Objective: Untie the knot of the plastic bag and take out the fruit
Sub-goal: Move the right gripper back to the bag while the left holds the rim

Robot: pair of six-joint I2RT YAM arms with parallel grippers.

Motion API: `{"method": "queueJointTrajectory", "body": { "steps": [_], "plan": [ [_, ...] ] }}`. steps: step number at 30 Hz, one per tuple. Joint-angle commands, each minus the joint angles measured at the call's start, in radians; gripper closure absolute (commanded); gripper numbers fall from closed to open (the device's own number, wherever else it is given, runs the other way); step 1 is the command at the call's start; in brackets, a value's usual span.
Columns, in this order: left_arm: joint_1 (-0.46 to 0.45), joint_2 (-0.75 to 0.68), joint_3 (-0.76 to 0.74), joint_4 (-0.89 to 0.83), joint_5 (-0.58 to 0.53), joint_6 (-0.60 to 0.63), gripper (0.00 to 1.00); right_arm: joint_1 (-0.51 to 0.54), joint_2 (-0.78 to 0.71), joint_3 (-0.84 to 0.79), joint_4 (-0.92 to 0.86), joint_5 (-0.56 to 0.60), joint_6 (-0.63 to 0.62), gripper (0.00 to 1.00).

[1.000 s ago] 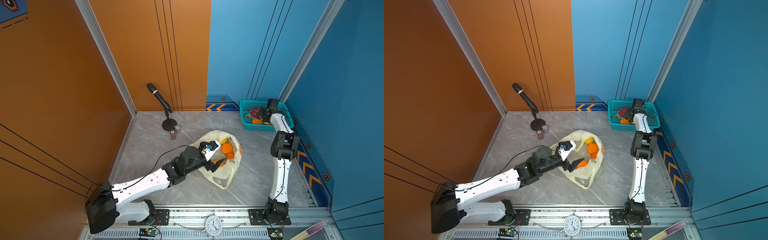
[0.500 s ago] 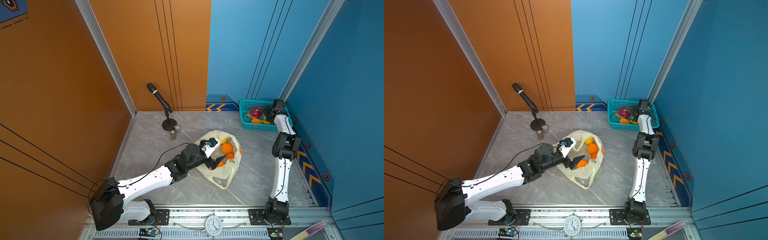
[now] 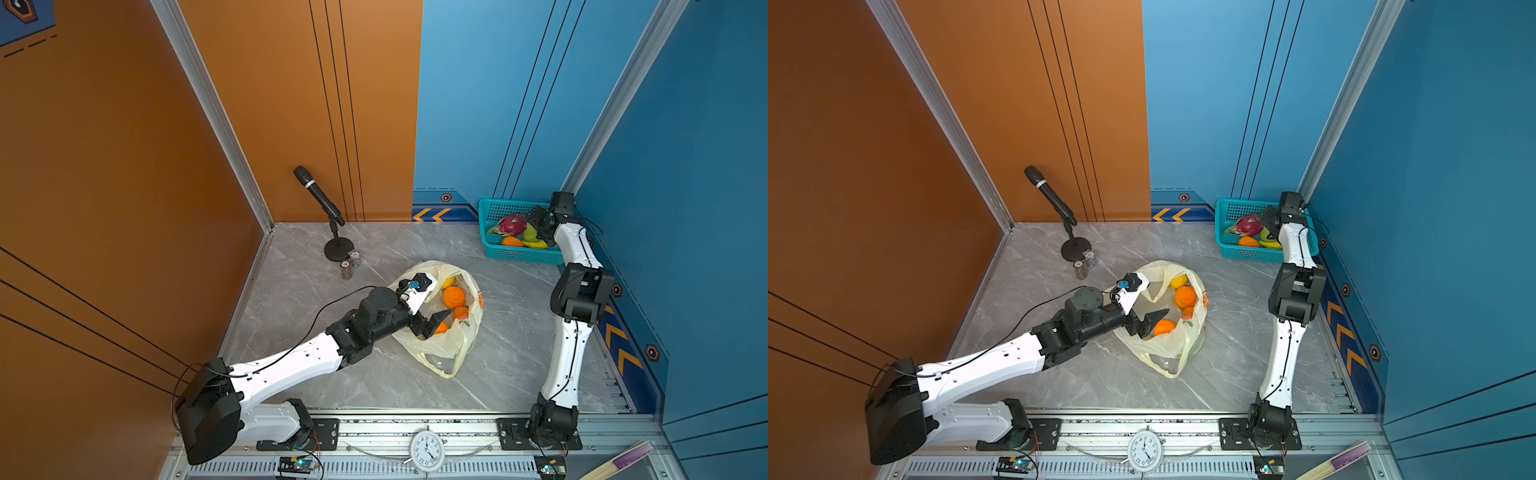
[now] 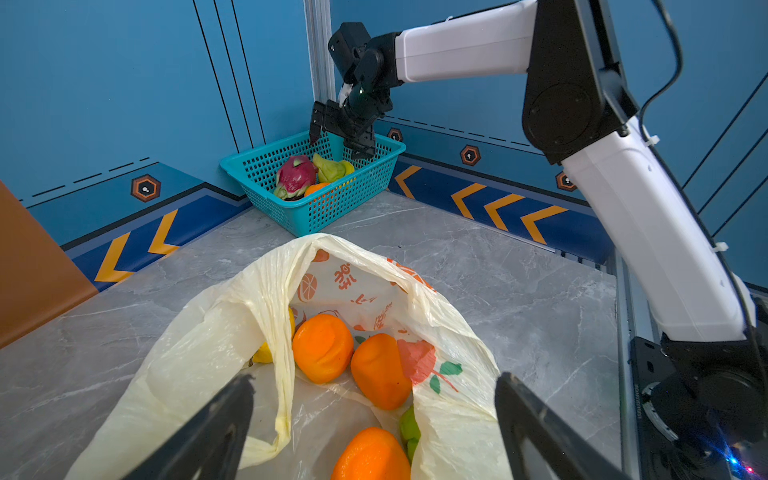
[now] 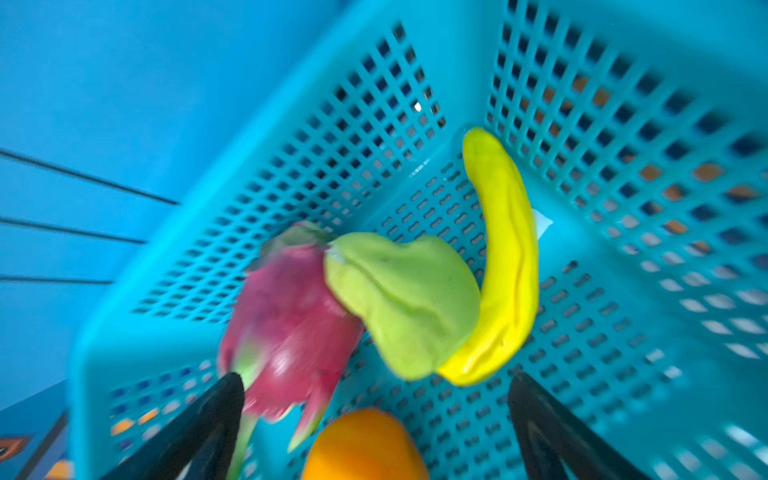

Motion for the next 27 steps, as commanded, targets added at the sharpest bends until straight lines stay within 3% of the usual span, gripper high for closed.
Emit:
{"method": "queueJointTrajectory", "body": {
  "steps": [1, 9, 17, 22, 27],
  "plan": [
    [-0.003, -0.034, -0.006, -0.035, 0.018, -0.037, 0.08, 0.024, -0.163, -0.084, -0.007, 0.023, -0.052, 0.0],
    [-0.035, -0.077, -0.019, -0.108, -0.026, -0.1, 0.09, 0.093, -0.579, -0.433, 0.078, -0.008, -0.101, 0.0],
    [-0.053, -0.082, -0.019, -0.21, -0.076, -0.221, 0.11, 0.224, -1.017, -0.887, 0.125, -0.072, -0.132, 0.0],
    [-0.063, -0.043, -0.009, -0.227, -0.073, -0.254, 0.13, 0.324, -1.213, -1.054, 0.072, -0.098, -0.128, 0.0],
    [-0.063, 0.031, 0.033, -0.256, -0.085, -0.279, 0.21, 0.435, -1.352, -1.185, 0.012, -0.111, -0.108, 0.0]
  ]
}}
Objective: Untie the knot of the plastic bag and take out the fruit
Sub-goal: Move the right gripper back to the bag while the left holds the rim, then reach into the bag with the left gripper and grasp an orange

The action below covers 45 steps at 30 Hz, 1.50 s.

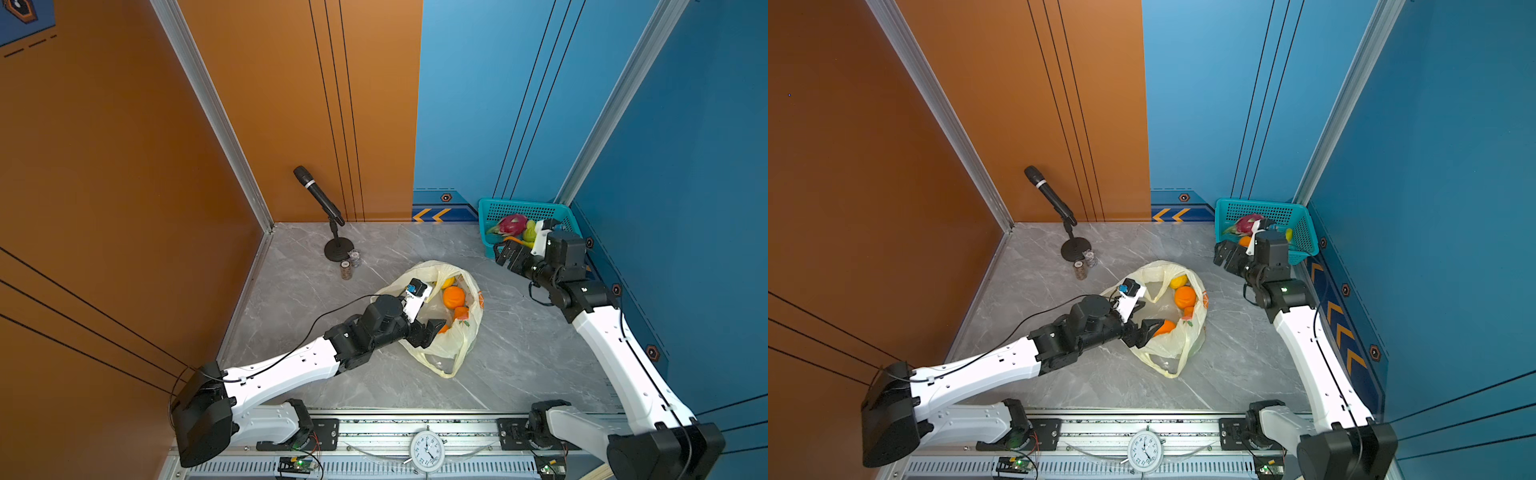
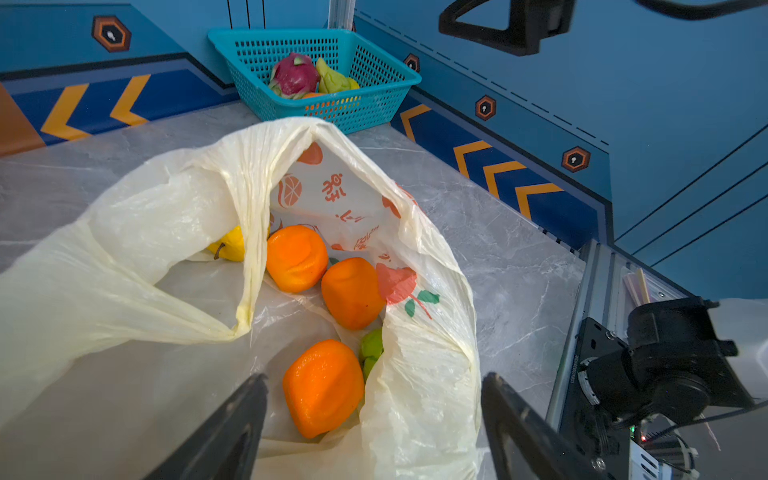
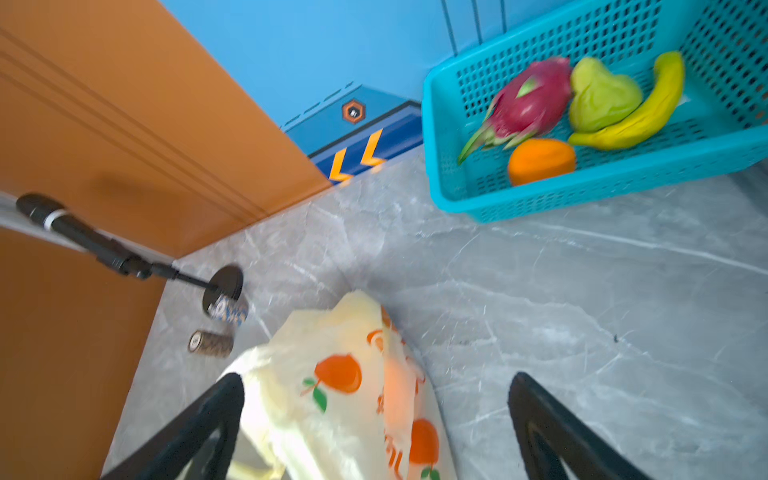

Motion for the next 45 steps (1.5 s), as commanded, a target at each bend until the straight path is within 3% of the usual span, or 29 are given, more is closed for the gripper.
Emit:
{"method": "queueJointTrajectory", "body": {
  "steps": [1, 10, 18, 22, 31, 39, 45],
  "plan": [
    [-0.009, 0.057, 0.049, -0.051, -0.032, -0.04, 0.22, 0.06, -0.083, -0.081, -0.067, -0.028, 0.011, 0.0],
    [-0.009, 0.218, 0.068, 0.024, 0.024, -0.083, 0.33, 0.269, -0.151, -0.221, -0.155, 0.022, 0.067, 0.0],
    [-0.026, 0.294, 0.067, 0.065, 0.051, -0.128, 0.41, 0.454, -0.017, -0.27, -0.224, 0.275, 0.054, 0.01],
    [-0.026, 0.29, 0.064, 0.072, 0.034, -0.124, 0.41, 0.495, 0.046, -0.275, -0.273, 0.345, 0.057, 0.13],
    [-0.022, 0.337, 0.125, 0.055, -0.033, -0.096, 0.41, 0.517, 0.046, -0.351, -0.273, 0.325, 0.093, 0.61],
    [-0.007, 0.465, 0.268, 0.015, -0.138, -0.125, 0.4, 0.548, 0.052, -0.376, -0.237, 0.293, 0.115, 0.62],
    [0.014, 0.563, 0.327, 0.038, -0.079, -0.16, 0.37, 0.547, 0.036, -0.385, -0.23, 0.315, 0.112, 0.61]
  ]
}}
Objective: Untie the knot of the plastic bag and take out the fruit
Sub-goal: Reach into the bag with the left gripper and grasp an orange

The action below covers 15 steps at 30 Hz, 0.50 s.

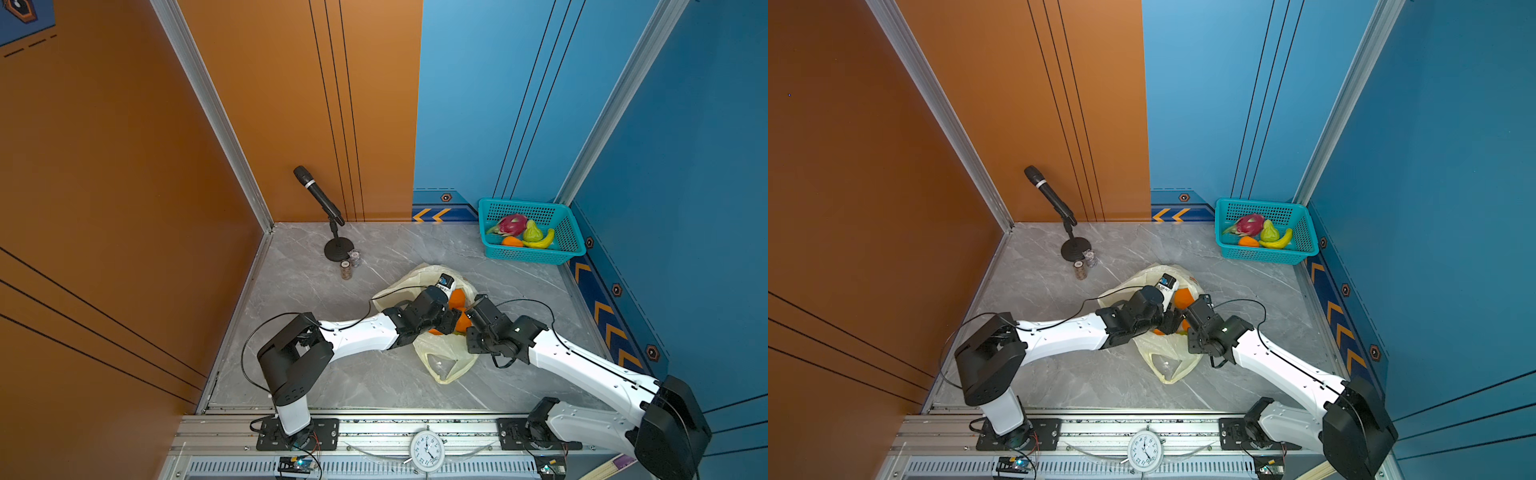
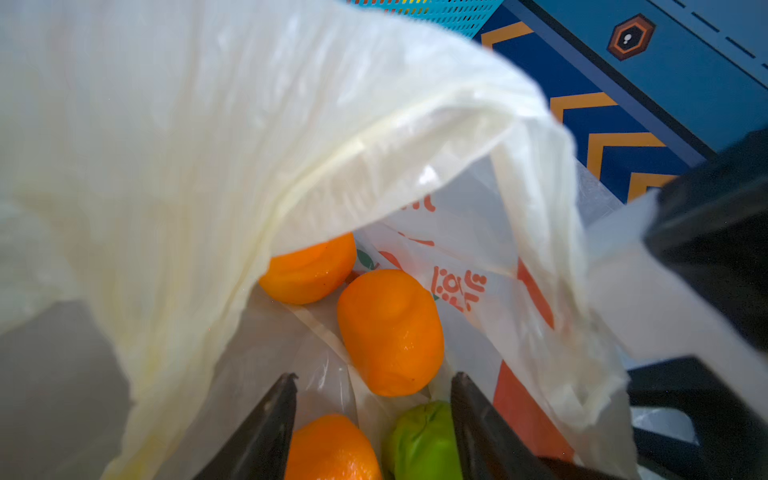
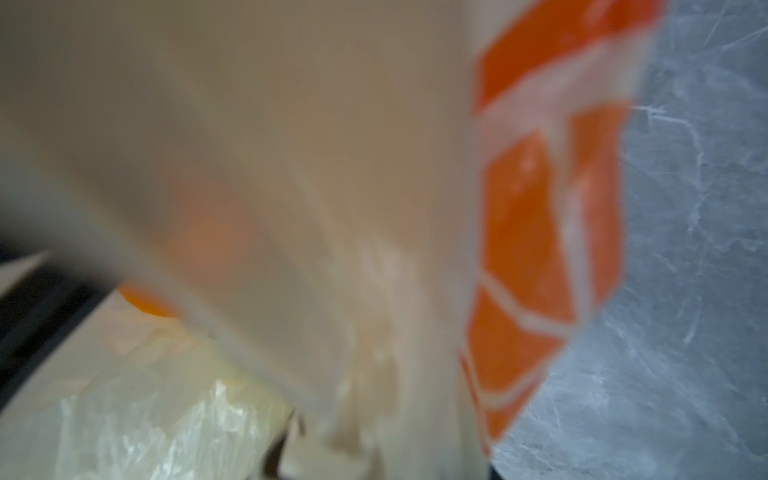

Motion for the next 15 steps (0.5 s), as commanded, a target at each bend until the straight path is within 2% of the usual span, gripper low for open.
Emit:
{"method": "queueJointTrajectory", "body": {
  "steps": [1, 7, 15],
  "plan": [
    [0.018, 0.049, 0.037, 0.008, 0.032, -0.04, 0.36, 0.003, -0.03, -0.02, -0.003, 0.021, 0.012, 0.61],
    [0.033, 0.136, 0.085, 0.031, 0.152, -0.081, 0.24, 0.003, -0.043, -0.026, -0.006, 0.025, 0.006, 0.61],
    [0.045, 0.239, 0.149, 0.043, 0.182, -0.102, 0.16, -0.001, -0.058, -0.021, -0.013, 0.028, -0.001, 0.61]
  ]
}}
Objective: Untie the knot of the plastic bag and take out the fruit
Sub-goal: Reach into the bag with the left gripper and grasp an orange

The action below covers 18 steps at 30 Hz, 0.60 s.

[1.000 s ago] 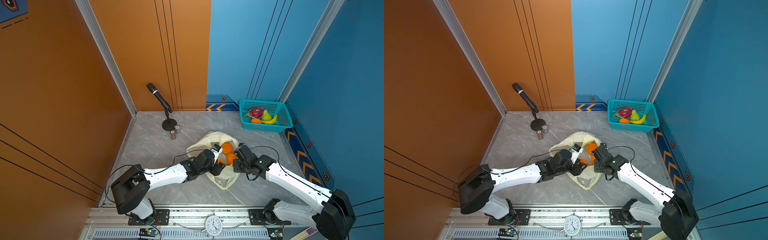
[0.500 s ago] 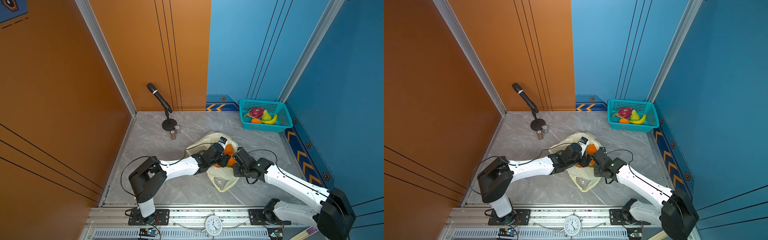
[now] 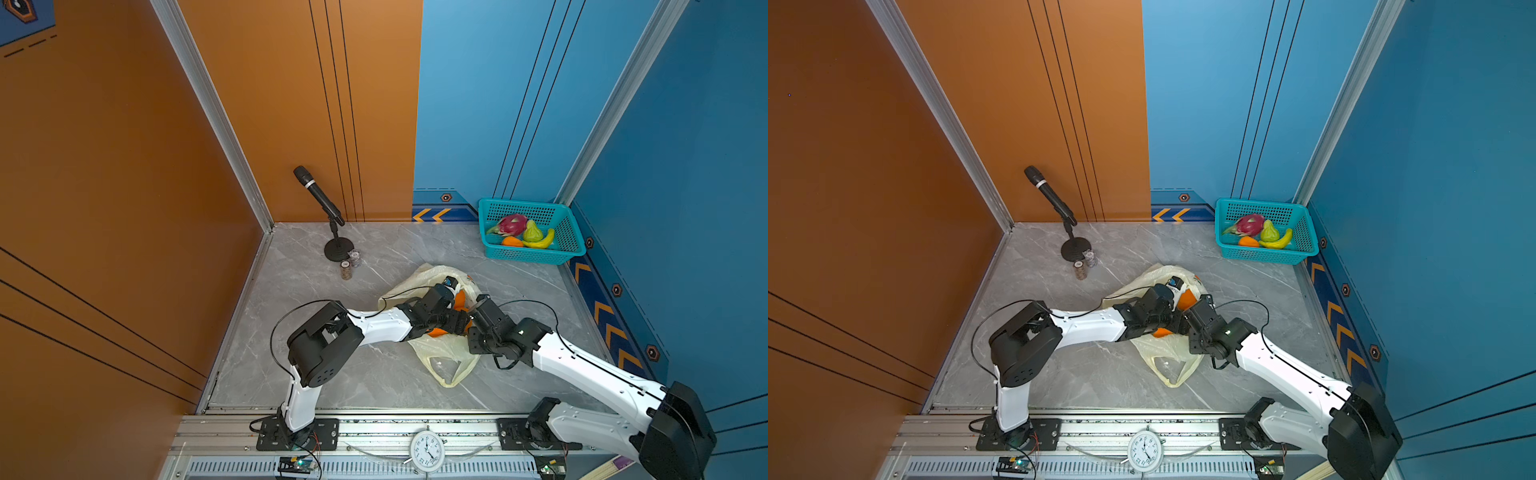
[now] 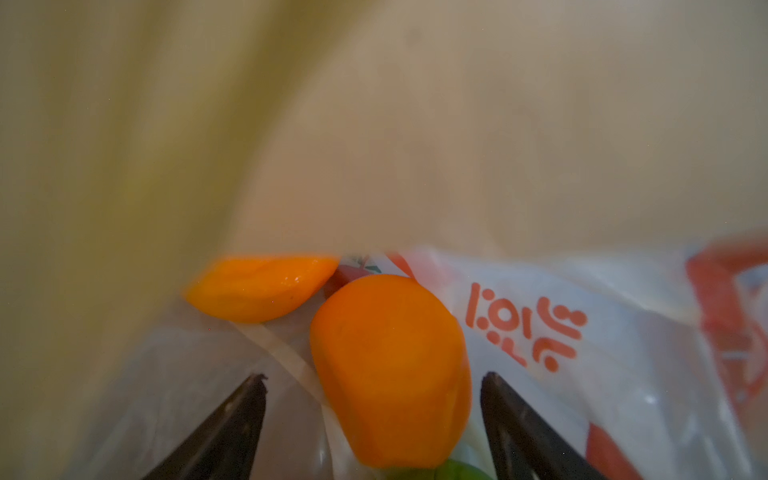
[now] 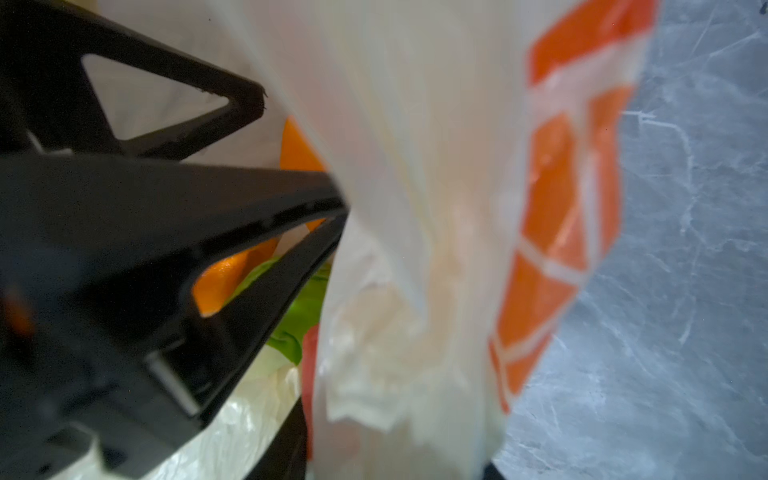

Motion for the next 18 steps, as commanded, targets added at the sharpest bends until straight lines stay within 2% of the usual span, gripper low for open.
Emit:
{"method": "queueJointTrajectory", "body": {
  "steps": [1, 7, 12, 15, 18],
  "plan": [
    [0.012, 0.049, 0.046, 0.014, 0.033, -0.014, 0.15, -0.001, -0.023, -0.012, -0.014, 0.025, -0.001, 0.61],
    [0.022, 0.119, 0.091, 0.013, 0.048, -0.019, 0.15, -0.004, -0.035, -0.015, -0.015, 0.026, -0.004, 0.61],
    [0.03, 0.124, 0.092, 0.012, 0.066, -0.038, 0.28, -0.008, -0.046, -0.021, -0.015, 0.025, -0.004, 0.59],
    [0.03, 0.104, 0.077, 0.01, 0.082, -0.042, 0.38, -0.01, -0.061, -0.018, -0.027, 0.025, -0.008, 0.48],
    [0.031, 0.075, 0.051, 0.011, 0.08, -0.043, 0.44, -0.014, -0.085, -0.013, -0.039, 0.041, -0.011, 0.36]
  ]
}}
